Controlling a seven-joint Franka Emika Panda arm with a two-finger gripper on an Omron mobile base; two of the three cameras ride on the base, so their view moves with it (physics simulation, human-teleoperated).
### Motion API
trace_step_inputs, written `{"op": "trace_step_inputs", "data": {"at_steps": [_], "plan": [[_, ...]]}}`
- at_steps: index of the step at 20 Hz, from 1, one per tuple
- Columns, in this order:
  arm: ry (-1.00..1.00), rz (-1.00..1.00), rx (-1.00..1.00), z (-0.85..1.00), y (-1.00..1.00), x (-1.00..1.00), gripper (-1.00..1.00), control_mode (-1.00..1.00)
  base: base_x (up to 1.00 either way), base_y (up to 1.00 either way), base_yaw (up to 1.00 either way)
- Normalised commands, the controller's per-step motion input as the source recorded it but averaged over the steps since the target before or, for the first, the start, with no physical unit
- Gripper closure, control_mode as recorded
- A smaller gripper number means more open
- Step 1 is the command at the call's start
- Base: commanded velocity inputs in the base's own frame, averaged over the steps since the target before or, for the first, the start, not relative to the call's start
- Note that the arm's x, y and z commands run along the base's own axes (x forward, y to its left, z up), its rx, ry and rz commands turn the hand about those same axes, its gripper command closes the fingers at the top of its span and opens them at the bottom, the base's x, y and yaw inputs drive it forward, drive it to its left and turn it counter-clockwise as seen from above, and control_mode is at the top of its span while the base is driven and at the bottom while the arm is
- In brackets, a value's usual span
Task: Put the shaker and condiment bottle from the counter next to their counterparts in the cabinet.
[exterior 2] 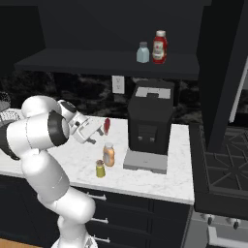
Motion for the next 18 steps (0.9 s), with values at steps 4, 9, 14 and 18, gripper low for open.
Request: {"op": "trace_step_inputs", "data": {"at_steps": [4,9,14,18], "plan": [[-0.09,-0.15,0.00,-0.12,0.00,-0.35,-1.00,-1.00,0.00,0.00,0.00],[-0.13,-0.14,0.00,0.00,0.00,-0.35,-1.00,-1.00,0.00,0.00,0.00],[-0.18,-0.11,-0.02,-0.19,-0.04,-0.16,-1.00,-1.00,0.00,0.00,0.00],[-0.20,-0.05,-0.06,-0.29,0.00,0.03,-1.00,-1.00,0.00,0.00,0.00]]}}
